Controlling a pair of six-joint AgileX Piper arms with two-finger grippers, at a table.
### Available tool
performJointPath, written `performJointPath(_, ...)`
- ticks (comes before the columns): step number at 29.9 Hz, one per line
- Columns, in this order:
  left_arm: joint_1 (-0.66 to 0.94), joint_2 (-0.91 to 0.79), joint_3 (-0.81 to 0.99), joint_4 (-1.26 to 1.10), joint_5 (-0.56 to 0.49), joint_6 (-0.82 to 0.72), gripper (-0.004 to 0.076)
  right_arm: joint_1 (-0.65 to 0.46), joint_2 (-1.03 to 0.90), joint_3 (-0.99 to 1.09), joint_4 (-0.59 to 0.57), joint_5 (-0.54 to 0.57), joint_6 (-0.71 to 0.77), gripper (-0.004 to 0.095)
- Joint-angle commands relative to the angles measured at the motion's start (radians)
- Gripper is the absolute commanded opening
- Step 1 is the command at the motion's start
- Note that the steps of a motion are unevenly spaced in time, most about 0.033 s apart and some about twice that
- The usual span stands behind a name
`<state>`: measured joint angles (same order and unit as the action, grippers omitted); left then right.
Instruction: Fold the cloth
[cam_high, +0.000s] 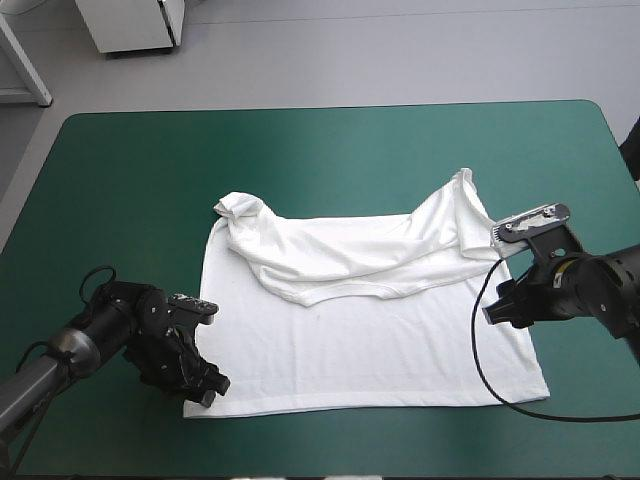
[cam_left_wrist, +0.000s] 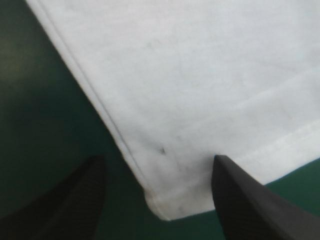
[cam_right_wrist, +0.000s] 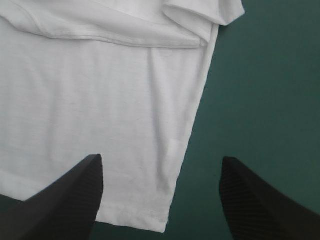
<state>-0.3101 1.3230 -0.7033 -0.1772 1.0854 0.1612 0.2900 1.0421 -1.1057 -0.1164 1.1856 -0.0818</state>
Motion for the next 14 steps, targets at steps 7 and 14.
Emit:
performJointPath(7, -0.007, 0.039, 0.047, -0.054, -0.038, 0.02, 0.0125, 0.004, -0.014, -0.023, -0.041, -0.009, 0.017, 0.0582)
performJointPath(14, -0.033, 0.039, 0.091, -0.169, -0.05, 0.096, 0.0011, 0.004, -0.014, -0.023, -0.044, 0.021, 0.025, 0.055)
